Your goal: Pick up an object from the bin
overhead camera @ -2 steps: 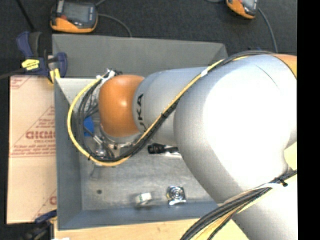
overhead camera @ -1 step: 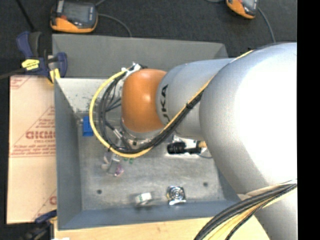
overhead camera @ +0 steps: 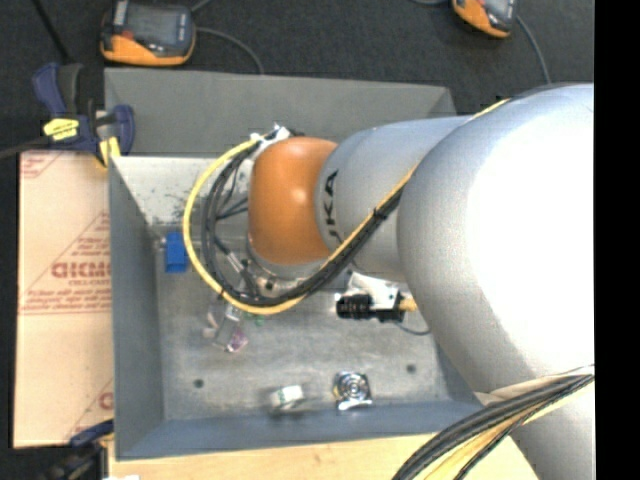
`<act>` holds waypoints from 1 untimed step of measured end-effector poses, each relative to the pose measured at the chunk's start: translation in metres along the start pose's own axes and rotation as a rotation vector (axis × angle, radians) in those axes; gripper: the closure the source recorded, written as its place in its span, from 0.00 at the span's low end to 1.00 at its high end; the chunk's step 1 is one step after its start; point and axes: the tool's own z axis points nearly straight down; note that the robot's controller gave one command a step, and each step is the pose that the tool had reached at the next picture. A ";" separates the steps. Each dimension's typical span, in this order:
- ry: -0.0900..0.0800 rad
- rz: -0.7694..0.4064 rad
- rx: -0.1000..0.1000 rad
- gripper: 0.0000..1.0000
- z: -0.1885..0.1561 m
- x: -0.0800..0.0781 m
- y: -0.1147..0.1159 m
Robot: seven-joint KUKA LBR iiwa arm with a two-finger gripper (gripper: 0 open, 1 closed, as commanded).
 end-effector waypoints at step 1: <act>0.001 -0.566 0.002 0.00 0.037 0.005 0.008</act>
Offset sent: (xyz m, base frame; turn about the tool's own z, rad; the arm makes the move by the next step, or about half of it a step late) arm -0.0013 0.0108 -0.0368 -0.5665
